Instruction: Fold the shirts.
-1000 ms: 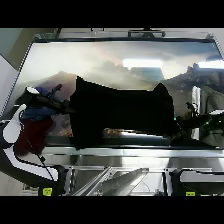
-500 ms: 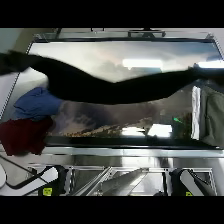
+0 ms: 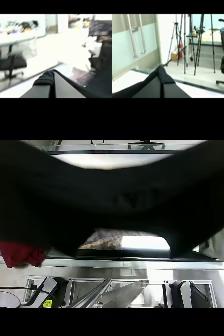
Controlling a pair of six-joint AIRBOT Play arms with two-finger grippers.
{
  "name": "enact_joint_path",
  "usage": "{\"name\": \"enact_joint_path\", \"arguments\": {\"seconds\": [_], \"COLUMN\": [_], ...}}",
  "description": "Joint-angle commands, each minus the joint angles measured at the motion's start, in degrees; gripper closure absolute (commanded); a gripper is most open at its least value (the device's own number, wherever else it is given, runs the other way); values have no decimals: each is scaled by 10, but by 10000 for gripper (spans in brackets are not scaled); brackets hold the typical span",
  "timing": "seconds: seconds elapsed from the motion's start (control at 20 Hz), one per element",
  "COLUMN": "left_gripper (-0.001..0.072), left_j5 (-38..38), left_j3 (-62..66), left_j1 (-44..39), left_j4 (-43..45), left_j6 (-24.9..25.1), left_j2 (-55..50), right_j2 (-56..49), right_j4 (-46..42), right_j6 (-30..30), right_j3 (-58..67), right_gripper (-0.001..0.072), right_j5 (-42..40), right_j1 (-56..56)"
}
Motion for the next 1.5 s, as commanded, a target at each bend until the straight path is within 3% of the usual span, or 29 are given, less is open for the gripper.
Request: {"name": "enact_joint_path", "arguments": {"seconds": [0.0, 0.1, 0.2, 0.35, 0.55, 0.75, 0.9, 1.05, 1.25, 1.45], "left_gripper": [682, 683, 683, 682, 684, 687, 691, 695, 695, 695], "left_j5": [11, 16, 28, 82, 161, 164, 142, 113, 61, 60], "left_j3": [-26, -88, -156, -240, -233, -82, 30, 15, -61, -127], "left_j1": [-155, -297, -389, -437, -412, -412, -416, -423, -443, -462], "left_j4": [206, 354, 487, 594, 624, 624, 627, 671, 773, 849], "left_j6": [-7, -7, -18, -20, -21, -54, -89, -127, -169, -224], "left_j2": [-54, -105, -159, -250, -401, -531, -581, -578, -555, -545], "right_j2": [-47, -91, -143, -267, -460, -591, -627, -631, -633, -641], "right_j4": [-77, -196, -327, -395, -364, -279, -276, -318, -468, -544], "right_j6": [-2, -3, 16, 17, -3, -20, -9, 12, 81, 110], "right_j3": [-36, -96, -159, -218, -202, -101, -31, -28, -29, -30], "right_gripper": [686, 687, 687, 687, 687, 687, 687, 687, 687, 687], "right_j5": [-1, -32, -72, -130, -210, -217, -210, -177, -98, -67], "right_j1": [82, 183, 260, 304, 310, 310, 309, 309, 309, 310]}}
